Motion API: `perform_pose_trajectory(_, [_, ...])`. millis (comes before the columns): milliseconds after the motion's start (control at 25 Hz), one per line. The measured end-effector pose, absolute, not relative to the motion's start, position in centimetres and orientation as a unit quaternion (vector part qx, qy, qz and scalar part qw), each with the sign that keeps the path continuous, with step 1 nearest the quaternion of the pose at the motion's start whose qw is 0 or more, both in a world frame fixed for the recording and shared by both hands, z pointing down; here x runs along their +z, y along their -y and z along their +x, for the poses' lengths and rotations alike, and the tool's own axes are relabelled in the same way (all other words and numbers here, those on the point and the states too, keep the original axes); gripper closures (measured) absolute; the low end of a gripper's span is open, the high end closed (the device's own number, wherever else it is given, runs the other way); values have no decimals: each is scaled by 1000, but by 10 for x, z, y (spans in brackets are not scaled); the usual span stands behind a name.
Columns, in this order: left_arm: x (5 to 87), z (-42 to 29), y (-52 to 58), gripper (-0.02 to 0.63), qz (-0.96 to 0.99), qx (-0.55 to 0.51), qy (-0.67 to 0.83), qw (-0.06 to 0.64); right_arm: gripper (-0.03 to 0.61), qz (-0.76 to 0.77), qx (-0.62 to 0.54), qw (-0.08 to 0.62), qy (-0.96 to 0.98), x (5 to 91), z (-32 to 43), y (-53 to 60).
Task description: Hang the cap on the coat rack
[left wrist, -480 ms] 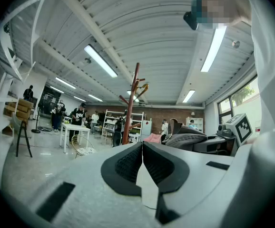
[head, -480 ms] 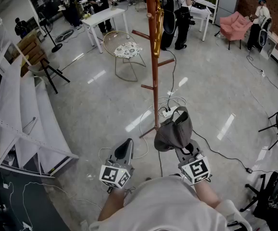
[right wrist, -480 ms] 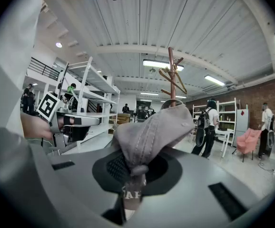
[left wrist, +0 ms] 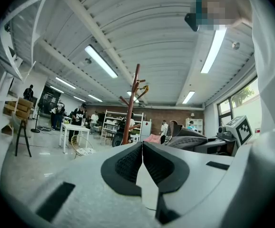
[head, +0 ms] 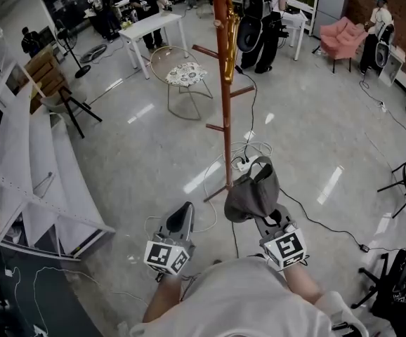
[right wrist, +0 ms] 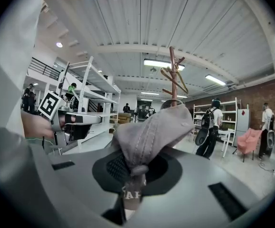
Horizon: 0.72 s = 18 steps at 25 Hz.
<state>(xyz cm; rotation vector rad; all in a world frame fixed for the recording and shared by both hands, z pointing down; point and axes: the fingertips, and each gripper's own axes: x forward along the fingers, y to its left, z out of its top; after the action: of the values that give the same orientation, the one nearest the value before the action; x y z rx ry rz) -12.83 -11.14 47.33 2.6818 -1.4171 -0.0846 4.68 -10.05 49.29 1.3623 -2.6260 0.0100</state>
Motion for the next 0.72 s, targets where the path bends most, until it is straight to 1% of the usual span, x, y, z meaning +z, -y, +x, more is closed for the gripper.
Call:
perform_pose_trajectory(200, [473, -127, 112, 603, 885, -29, 461, 53, 551, 446, -22, 116, 887, 492, 39, 99])
perform_pose_trajectory(720, [470, -129, 113, 603, 886, -30, 460, 51, 551, 432, -6, 122, 893, 501, 30, 118])
